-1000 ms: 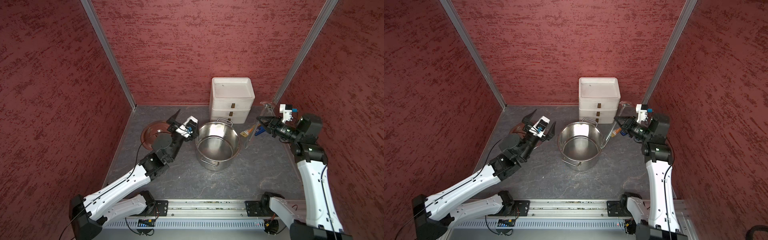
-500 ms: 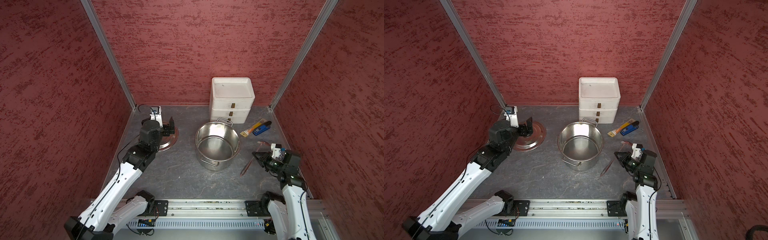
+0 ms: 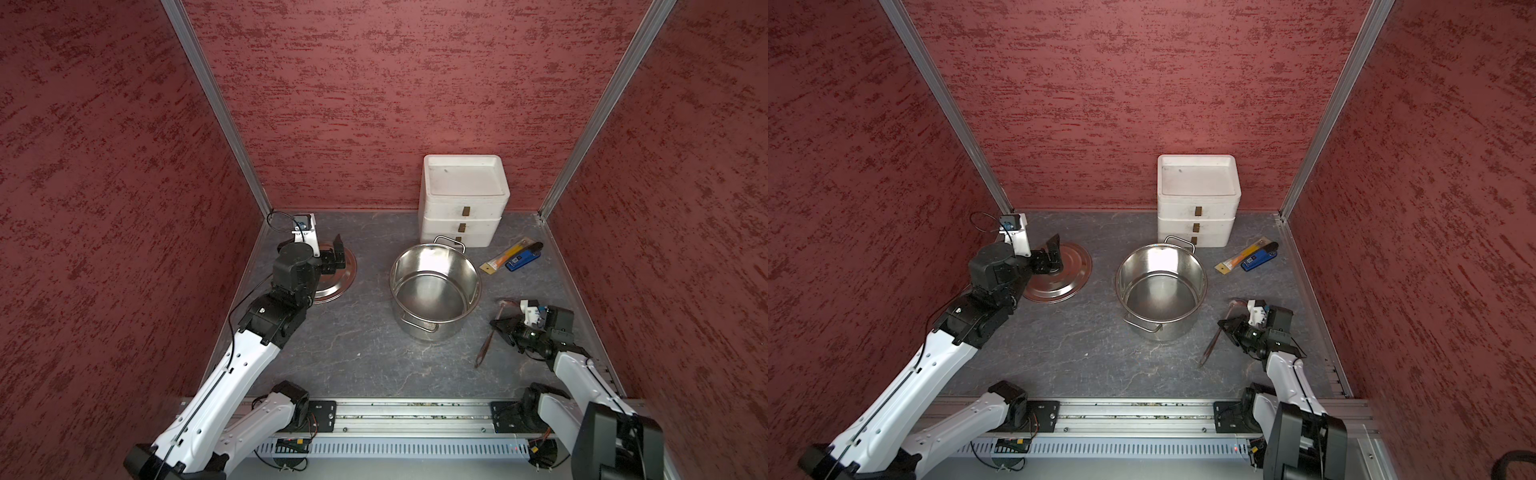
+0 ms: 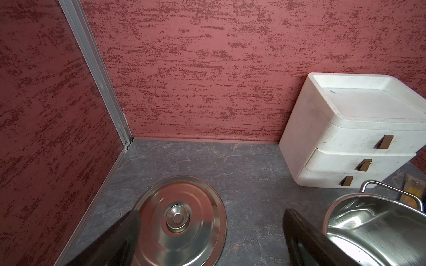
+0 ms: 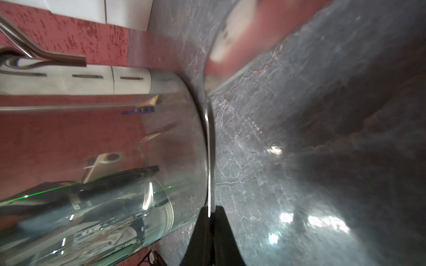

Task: Stir the soup with a spoon
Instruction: Place the spoon at the center of the board.

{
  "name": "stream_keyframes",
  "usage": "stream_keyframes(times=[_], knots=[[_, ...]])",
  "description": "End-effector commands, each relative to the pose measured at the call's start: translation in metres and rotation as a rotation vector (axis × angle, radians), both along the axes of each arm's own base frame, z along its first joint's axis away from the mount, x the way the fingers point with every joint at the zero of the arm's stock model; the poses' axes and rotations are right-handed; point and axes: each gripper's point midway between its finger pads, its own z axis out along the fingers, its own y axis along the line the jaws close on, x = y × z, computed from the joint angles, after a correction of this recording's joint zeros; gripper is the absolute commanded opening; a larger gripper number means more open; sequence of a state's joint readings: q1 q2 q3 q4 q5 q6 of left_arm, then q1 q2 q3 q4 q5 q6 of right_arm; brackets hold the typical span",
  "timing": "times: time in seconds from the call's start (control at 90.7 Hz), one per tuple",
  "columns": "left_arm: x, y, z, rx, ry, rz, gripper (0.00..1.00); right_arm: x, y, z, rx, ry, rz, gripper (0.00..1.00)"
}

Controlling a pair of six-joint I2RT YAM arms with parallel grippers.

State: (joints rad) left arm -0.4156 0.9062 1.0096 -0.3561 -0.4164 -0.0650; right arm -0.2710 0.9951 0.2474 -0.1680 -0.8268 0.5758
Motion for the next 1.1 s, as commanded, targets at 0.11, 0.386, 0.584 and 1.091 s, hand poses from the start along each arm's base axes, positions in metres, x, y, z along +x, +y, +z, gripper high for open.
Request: stream_keyframes(times=[0.11,0.386,0.584,1.091], knots=[[-0.007,0.007,-0.004,-0.011,0.01,0.019,1.0,0.02,0.012,0.0,-0.027,-0.087,0.117,0.0],[-0.011,0.015,-0.012,-0.027,-0.011,0.059,1.0,0.016,0.004,-0.024,-0.059,0.069,0.065,0.04],[-0.015,0.023,-0.02,-0.008,-0.011,0.092,1.0,0.01,-0.006,-0.025,-0.115,0.09,0.008,0.22],[0.006,0.068,-0.075,-0.048,0.137,0.205,1.0,-0.003,-0.039,0.027,-0.324,0.06,-0.14,0.6]])
